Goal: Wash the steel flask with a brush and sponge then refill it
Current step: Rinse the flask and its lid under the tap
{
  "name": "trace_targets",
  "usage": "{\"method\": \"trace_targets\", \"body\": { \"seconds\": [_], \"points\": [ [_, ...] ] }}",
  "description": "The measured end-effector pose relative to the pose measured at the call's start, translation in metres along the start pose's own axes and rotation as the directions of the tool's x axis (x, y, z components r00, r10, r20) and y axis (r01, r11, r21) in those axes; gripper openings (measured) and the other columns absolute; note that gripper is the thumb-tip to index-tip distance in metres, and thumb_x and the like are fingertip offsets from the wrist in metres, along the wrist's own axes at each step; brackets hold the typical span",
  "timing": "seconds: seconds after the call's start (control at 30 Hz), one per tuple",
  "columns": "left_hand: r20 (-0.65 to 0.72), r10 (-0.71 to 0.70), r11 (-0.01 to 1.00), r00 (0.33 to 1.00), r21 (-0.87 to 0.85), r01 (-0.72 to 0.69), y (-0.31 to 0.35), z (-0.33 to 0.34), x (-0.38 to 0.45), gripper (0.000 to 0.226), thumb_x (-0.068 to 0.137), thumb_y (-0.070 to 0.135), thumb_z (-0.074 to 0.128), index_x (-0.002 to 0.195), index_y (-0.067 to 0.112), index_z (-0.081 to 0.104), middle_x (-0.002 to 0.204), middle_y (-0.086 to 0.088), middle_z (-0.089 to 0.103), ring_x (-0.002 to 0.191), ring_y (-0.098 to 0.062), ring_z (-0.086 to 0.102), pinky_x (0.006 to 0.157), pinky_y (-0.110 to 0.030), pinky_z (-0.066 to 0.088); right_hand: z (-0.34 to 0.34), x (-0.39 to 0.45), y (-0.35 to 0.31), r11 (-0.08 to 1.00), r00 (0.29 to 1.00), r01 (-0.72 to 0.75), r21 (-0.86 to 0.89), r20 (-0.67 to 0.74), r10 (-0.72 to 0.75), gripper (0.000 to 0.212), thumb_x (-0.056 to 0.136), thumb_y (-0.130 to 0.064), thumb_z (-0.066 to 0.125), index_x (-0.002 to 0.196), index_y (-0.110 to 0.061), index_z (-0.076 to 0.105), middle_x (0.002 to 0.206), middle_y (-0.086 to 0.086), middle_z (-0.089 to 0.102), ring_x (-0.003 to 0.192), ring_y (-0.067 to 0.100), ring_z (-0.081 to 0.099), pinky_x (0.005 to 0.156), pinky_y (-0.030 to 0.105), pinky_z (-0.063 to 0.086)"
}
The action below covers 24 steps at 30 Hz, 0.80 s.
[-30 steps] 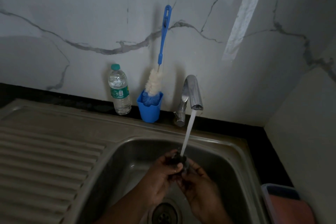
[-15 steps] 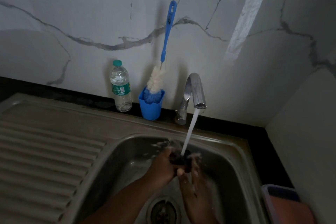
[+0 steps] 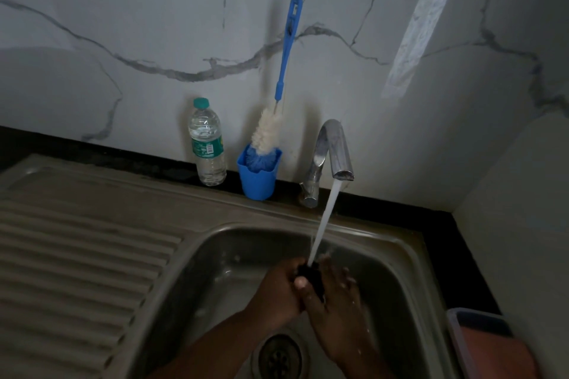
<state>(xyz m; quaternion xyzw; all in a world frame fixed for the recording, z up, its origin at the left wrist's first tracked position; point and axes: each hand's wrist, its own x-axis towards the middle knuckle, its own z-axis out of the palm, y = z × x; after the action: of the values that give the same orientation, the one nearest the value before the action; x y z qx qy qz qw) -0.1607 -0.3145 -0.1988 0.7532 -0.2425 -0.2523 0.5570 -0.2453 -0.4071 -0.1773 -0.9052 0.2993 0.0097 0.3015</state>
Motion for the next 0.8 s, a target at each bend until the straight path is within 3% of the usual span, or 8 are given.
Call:
{"method": "trace_targets", "body": {
  "seconds": [0.1,0.17,0.23,0.33,0.43,0.57,0.67,0.8],
  "points": [
    [-0.012,-0.026,0.997,1.000,-0.076,0.025,-0.002,-0.004,0.005,0.030,0.087,-0.003,0.065,0.102,0.023,0.065,0.105,0.007,0.068,0.102,-0.014,0.067,0.095,-0.030,0.053,0.001,-0.002,-0.006,0.995,0.995,0.092,-0.032,0.026,-0.092,0.123,0.043,-0.099,-0.015,0.149,-0.044,0.012,0.158,-0.021,0.000,0.144,0.005,-0.007,0.120,0.041,0.001],
    [-0.016,-0.055,0.994,0.998,-0.098,0.053,-0.001,-0.009,0.010,0.030,0.079,0.010,0.078,0.097,0.030,0.065,0.097,0.010,0.070,0.090,0.003,0.067,0.086,-0.018,0.053,-0.002,-0.010,-0.011,0.988,0.992,0.109,-0.106,0.079,-0.101,0.126,0.034,-0.097,-0.021,0.148,-0.047,-0.005,0.149,-0.027,-0.017,0.140,0.005,-0.017,0.118,0.041,-0.003],
    [-0.010,-0.034,0.994,0.999,-0.100,0.032,-0.002,-0.011,0.014,0.043,0.070,0.015,0.086,0.105,0.030,0.066,0.101,0.008,0.071,0.093,0.001,0.067,0.085,-0.015,0.052,-0.003,-0.014,-0.008,0.989,0.996,0.066,-0.133,0.073,-0.056,0.123,0.036,-0.096,-0.021,0.147,-0.045,-0.011,0.146,-0.029,-0.016,0.144,0.010,-0.013,0.118,0.041,0.000],
    [0.012,0.019,0.999,1.000,-0.045,-0.018,-0.002,-0.005,0.009,0.034,0.069,0.024,0.084,0.096,0.040,0.070,0.099,0.005,0.074,0.097,-0.008,0.069,0.091,-0.029,0.054,0.000,-0.008,0.001,1.000,1.000,-0.018,-0.018,-0.001,0.018,0.106,0.060,-0.089,-0.006,0.152,-0.038,0.007,0.156,-0.020,0.001,0.148,0.012,0.004,0.118,0.037,0.007],
    [0.047,0.063,0.997,0.997,-0.035,-0.062,0.002,0.005,0.002,0.021,0.069,0.034,0.077,0.087,0.043,0.072,0.095,0.009,0.075,0.092,-0.005,0.070,0.084,-0.024,0.056,0.001,-0.002,0.000,0.958,0.996,-0.066,0.279,-0.032,0.078,0.090,0.071,-0.077,0.015,0.147,-0.033,0.032,0.154,-0.007,0.032,0.142,0.012,0.025,0.119,0.035,0.018],
    [0.003,-0.004,0.988,1.000,-0.154,0.004,-0.003,0.003,0.010,0.026,0.079,0.012,0.078,0.100,0.026,0.071,0.098,-0.001,0.075,0.097,-0.014,0.070,0.082,-0.020,0.054,0.002,-0.008,-0.001,0.956,1.000,-0.026,0.292,0.001,0.027,0.064,0.089,-0.061,0.033,0.148,-0.038,0.025,0.156,-0.014,0.024,0.144,0.007,0.018,0.119,0.029,0.012],
    [-0.029,-0.066,0.977,0.997,-0.207,0.059,-0.010,-0.004,0.016,0.045,0.072,-0.001,0.082,0.112,0.013,0.068,0.102,-0.003,0.073,0.097,-0.015,0.070,0.077,-0.016,0.053,0.002,-0.018,0.003,0.978,1.000,0.014,0.207,-0.014,-0.011,0.067,0.084,-0.067,0.032,0.147,-0.044,0.022,0.152,-0.022,0.024,0.143,0.005,0.018,0.119,0.030,0.011],
    [0.036,-0.116,0.954,0.993,-0.274,0.122,-0.014,-0.002,0.011,0.039,0.072,-0.014,0.075,0.104,0.008,0.066,0.092,-0.001,0.072,0.079,-0.005,0.070,0.067,-0.015,0.052,0.005,-0.006,-0.001,0.896,0.999,-0.029,0.444,-0.003,0.034,0.084,0.069,-0.089,0.023,0.132,-0.041,0.052,0.136,-0.016,0.051,0.127,0.004,0.045,0.114,0.032,0.029]
  ]
}}
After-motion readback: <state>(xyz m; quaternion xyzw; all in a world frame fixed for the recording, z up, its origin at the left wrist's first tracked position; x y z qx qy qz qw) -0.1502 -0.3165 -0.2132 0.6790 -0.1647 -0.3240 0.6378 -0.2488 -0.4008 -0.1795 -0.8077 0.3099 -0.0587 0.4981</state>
